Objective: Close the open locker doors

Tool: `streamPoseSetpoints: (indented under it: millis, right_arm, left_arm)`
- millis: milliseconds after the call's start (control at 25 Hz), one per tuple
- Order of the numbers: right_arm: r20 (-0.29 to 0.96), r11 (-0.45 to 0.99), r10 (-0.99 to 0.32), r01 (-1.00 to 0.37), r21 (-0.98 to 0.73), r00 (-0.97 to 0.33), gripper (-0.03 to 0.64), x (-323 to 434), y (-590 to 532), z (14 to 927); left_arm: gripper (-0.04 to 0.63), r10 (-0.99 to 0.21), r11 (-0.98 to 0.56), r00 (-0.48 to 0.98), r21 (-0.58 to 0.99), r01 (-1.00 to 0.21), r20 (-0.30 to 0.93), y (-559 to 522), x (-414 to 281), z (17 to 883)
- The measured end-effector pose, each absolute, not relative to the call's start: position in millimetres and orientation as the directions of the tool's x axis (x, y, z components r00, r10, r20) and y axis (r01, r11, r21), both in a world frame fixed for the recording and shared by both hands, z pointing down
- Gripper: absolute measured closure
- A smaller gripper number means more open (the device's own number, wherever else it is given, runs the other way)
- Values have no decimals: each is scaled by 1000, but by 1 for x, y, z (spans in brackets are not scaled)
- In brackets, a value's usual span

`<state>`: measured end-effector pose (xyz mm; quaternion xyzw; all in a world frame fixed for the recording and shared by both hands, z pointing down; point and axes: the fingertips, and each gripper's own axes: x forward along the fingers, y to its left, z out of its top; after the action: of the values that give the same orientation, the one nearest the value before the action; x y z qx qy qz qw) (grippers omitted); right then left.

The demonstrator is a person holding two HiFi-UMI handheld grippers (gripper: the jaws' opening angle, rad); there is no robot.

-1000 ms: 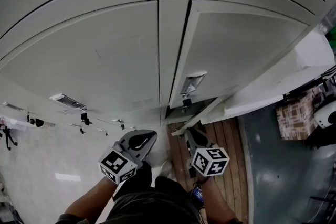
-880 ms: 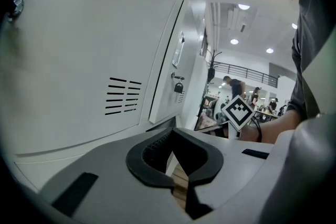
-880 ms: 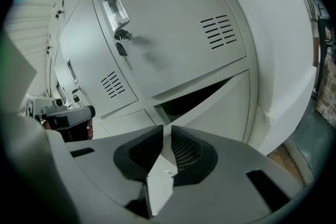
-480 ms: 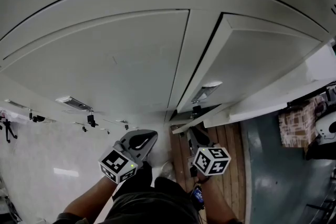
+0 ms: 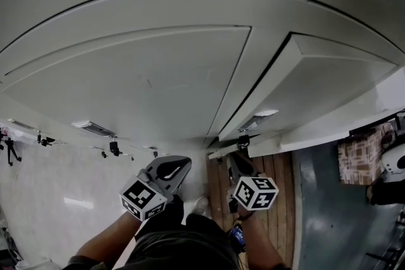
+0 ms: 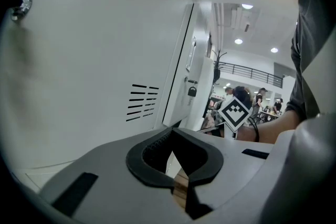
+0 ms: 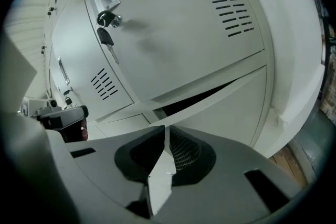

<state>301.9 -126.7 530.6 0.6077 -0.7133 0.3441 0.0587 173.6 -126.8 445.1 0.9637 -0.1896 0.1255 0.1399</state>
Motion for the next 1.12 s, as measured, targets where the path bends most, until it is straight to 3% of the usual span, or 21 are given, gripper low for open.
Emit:
streamPoseSetpoints:
  millis: [1120]
  right_arm:
    - [495, 75, -816, -904, -422, -299, 586, 289, -161, 531]
  left_arm:
    - [586, -380, -865, 872, 214, -453, 308, -137, 154, 447]
